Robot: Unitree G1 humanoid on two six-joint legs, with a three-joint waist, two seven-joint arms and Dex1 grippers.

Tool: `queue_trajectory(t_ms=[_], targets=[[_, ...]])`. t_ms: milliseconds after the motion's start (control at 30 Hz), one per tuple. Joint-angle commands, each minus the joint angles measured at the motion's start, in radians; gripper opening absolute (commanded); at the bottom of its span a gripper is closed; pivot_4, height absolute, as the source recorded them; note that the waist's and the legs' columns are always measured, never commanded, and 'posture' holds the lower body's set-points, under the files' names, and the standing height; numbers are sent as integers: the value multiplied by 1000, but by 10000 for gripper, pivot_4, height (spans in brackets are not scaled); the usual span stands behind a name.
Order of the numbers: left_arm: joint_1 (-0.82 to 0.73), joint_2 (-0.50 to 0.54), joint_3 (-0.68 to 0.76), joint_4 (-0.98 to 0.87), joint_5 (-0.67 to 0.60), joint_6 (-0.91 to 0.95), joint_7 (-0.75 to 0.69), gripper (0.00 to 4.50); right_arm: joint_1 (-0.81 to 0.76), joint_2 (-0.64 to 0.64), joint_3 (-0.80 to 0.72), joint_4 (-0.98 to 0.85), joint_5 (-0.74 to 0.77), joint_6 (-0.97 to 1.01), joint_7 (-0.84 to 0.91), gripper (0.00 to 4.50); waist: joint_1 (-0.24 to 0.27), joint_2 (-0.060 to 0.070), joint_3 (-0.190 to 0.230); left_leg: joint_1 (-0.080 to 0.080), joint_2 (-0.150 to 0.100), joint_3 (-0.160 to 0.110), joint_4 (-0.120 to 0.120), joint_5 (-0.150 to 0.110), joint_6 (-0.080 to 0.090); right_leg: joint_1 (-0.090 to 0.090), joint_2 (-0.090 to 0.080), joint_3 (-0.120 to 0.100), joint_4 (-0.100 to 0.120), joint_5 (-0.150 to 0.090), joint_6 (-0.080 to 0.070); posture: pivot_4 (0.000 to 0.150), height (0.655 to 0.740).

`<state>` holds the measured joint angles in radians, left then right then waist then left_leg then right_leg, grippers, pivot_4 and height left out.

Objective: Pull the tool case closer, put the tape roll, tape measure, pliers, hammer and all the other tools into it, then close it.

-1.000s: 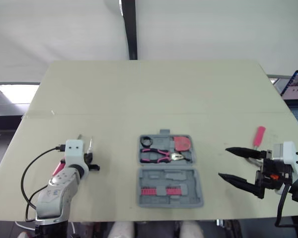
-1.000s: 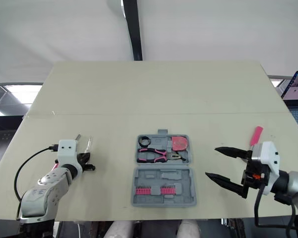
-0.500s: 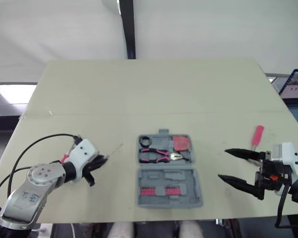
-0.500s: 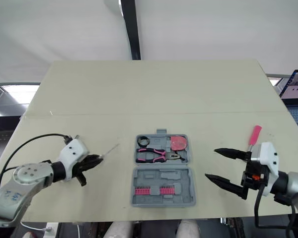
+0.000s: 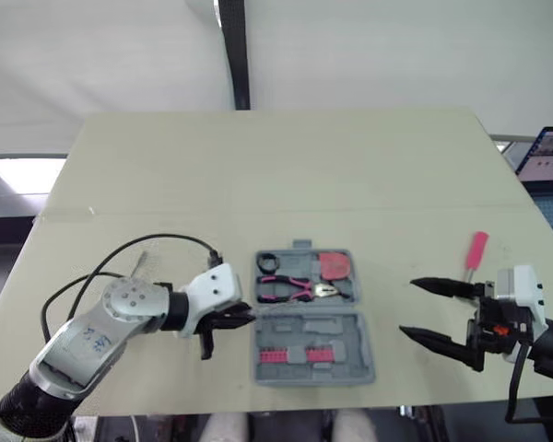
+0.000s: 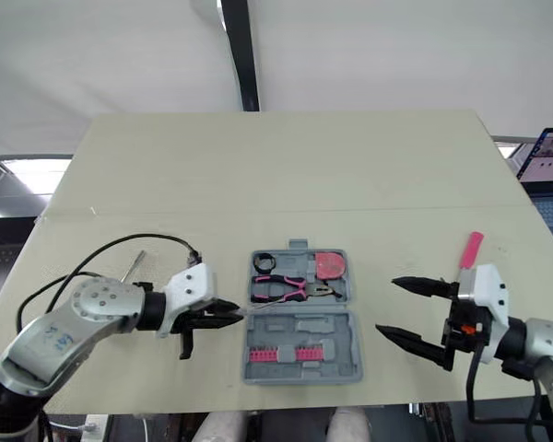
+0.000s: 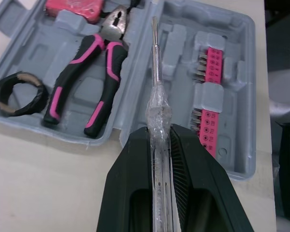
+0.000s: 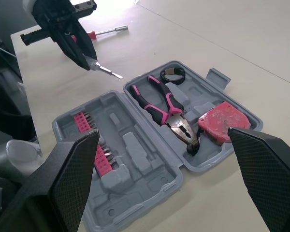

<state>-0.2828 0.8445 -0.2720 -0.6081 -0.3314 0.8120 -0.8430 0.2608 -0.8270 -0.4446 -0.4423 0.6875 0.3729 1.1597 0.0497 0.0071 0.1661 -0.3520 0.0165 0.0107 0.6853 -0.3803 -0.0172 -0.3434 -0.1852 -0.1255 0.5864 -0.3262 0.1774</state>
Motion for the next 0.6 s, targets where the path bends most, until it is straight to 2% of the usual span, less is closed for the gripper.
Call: queue_trajectory(t_ms=[33, 333, 600], targets=[[-57, -12, -72, -6, 29, 5, -17, 467, 9, -8, -30, -14, 8, -14, 9, 45000, 0, 0, 0, 0, 0, 0, 0, 0, 0, 0, 0, 0, 0, 0, 0, 1500, 7400], [-276, -102, -292, 115, 179, 54, -10, 467, 21, -8, -33, -22, 2, -14, 1, 45000, 4, -1, 1, -1, 0, 0, 1, 0, 0, 0, 0, 0, 0, 0, 0, 1500, 7400], [-347, -153, -375, 143, 226, 88, -40, 467, 48, -11, -54, -39, 5, -7, -7, 45000, 3, -1, 1, -1, 0, 0, 1, 0, 0, 0, 0, 0, 0, 0, 0, 1500, 7400]])
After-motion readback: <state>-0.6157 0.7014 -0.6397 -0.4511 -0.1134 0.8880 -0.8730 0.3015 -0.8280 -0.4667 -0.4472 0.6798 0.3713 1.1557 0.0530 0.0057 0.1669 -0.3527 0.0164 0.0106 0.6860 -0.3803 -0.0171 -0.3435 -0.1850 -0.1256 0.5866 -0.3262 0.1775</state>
